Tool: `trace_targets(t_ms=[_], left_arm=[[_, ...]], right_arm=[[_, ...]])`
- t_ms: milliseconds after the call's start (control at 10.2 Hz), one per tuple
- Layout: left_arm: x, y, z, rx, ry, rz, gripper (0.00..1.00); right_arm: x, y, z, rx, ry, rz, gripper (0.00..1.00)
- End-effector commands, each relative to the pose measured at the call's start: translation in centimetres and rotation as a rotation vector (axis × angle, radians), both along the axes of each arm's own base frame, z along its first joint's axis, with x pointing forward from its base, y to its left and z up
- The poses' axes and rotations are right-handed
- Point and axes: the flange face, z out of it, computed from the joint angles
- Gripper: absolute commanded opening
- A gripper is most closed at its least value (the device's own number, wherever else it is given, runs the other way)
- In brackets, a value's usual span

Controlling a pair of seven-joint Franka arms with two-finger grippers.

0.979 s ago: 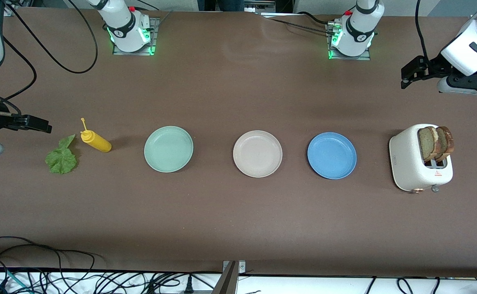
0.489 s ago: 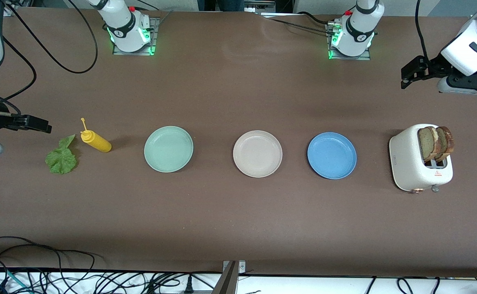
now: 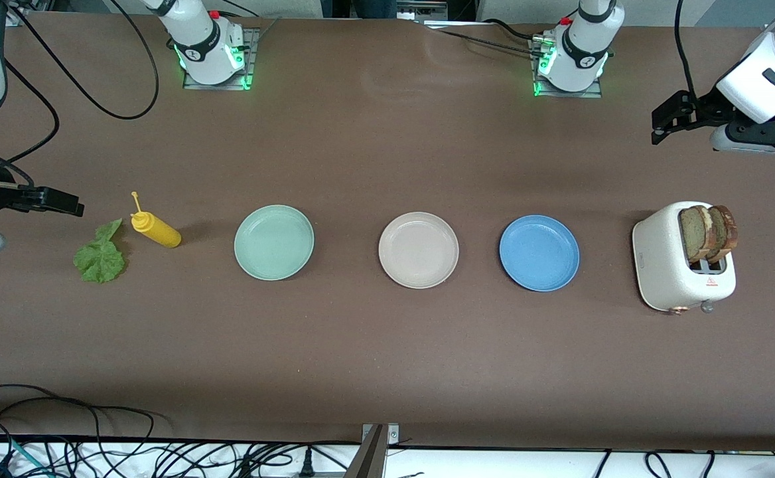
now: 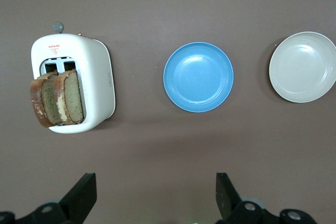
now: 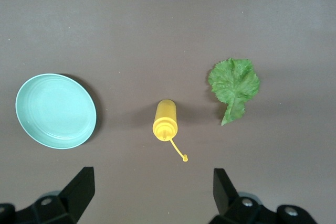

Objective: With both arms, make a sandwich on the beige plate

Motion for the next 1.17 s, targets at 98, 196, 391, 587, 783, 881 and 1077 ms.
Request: trace_targets(t_ms=[98, 196, 391, 587, 783, 881, 1077], left_arm=[[-0.2, 0.0, 0.2, -0.026, -0.002, 0.008, 1.00], [-0.1, -0.2, 0.4, -0.026, -0.006, 0.014, 1.00], [-0.1, -0.3, 0.6, -0.027, -0.012, 0.013, 1.00], [-0.2, -0.2, 0.6, -0.027, -0.011, 0.013, 1.00], [-0.1, -0.2, 0.6, -0.027, -0.012, 0.013, 1.00], [-0.1, -0.2, 0.6, -0.027, -0.009, 0.013, 1.00], [-0.2, -0.2, 0.6, -0.027, -0.011, 0.013, 1.00]], right_arm=[[-0.3, 0.0, 0.3, 0.008, -0.009, -0.009, 1.00], [-0.3, -0.1, 0.2, 0.009, -0.006, -0.004, 1.00], [-0.3, -1.0, 0.2, 0.011, -0.004, -0.012, 1.00], [-0.3, -0.6, 0.2, 0.011, -0.007, -0.009, 1.00], [-0.3, -0.9, 0.2, 0.012, -0.007, -0.010, 1.00], [-0.3, -0.9, 0.2, 0.012, -0.007, -0.010, 1.00], [-0.3, -0.9, 0.2, 0.012, -0.006, -0.010, 1.00]])
